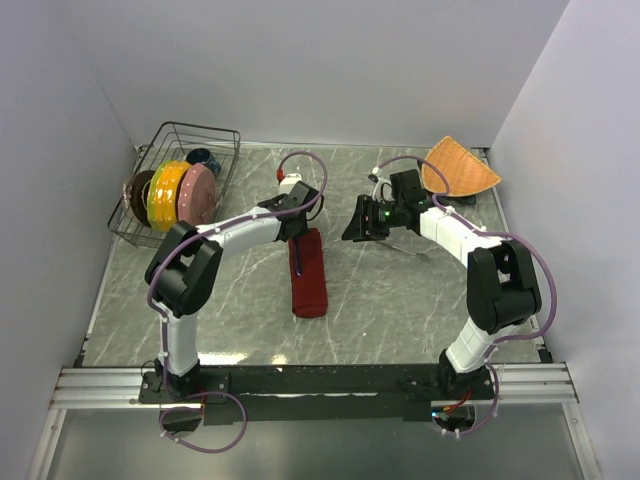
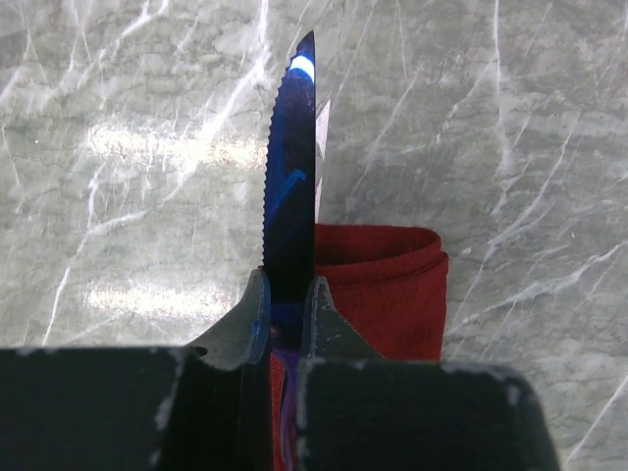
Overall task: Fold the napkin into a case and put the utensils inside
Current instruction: Insert the knife into the folded napkin.
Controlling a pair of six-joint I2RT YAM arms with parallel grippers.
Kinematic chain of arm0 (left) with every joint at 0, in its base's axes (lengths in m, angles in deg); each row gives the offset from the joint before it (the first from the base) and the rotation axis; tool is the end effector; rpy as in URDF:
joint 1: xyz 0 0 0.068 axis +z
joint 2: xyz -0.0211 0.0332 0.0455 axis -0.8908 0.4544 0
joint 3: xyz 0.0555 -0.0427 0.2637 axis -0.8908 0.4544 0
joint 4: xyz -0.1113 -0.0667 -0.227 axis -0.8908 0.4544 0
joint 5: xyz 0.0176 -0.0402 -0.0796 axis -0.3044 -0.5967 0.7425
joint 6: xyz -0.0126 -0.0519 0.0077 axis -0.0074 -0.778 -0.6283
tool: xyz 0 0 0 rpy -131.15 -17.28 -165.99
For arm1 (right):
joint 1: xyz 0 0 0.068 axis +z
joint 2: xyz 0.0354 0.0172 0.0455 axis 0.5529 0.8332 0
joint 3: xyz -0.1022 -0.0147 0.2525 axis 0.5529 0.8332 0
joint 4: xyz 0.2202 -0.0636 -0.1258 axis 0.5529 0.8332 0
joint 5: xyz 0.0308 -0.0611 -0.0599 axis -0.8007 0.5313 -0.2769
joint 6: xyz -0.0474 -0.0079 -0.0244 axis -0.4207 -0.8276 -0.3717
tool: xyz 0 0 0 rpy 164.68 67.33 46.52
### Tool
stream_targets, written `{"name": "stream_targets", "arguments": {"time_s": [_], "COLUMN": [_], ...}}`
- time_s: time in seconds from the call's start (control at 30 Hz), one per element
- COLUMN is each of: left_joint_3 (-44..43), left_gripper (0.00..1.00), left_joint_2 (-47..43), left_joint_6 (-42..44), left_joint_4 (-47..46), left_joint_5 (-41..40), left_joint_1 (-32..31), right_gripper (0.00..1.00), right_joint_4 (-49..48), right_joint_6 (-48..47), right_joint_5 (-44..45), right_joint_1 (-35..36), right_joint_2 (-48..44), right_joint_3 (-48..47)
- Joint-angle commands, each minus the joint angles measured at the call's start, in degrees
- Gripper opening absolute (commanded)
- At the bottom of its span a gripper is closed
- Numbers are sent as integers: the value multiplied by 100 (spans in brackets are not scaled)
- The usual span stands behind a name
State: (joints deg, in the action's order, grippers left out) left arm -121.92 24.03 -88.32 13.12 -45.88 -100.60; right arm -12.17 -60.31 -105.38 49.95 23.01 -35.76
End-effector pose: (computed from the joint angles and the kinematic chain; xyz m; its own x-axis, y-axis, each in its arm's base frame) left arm 0.3413 -0.2438 0.1968 -0.7120 -0.1545 -0.6849 -0.1198 0.9879 -0.0984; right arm 0.3351 0.1214 0.2246 -0.8813 0.0028 -0.4726 -0.3471 0.6748 0.6513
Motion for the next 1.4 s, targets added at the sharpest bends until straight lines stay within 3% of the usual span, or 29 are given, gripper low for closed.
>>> {"name": "stream_targets", "arguments": {"time_s": [0.0, 1.37], "left_joint_3": [-160, 368], "left_gripper": [1, 1], "left_joint_2": [-120, -683], "left_joint_6": [-122, -650], "left_joint_4": [104, 1045], "left_joint_5": [80, 906], "left_joint_1": [-17, -368], "right_gripper": [54, 54], "right_joint_4": [-183, -385], "right_joint_6": [26, 88], "right_joint_5": [34, 122], "right_joint_1": [32, 41], "right_joint_2": [-157, -165], "right_joint_3": [52, 202]}}
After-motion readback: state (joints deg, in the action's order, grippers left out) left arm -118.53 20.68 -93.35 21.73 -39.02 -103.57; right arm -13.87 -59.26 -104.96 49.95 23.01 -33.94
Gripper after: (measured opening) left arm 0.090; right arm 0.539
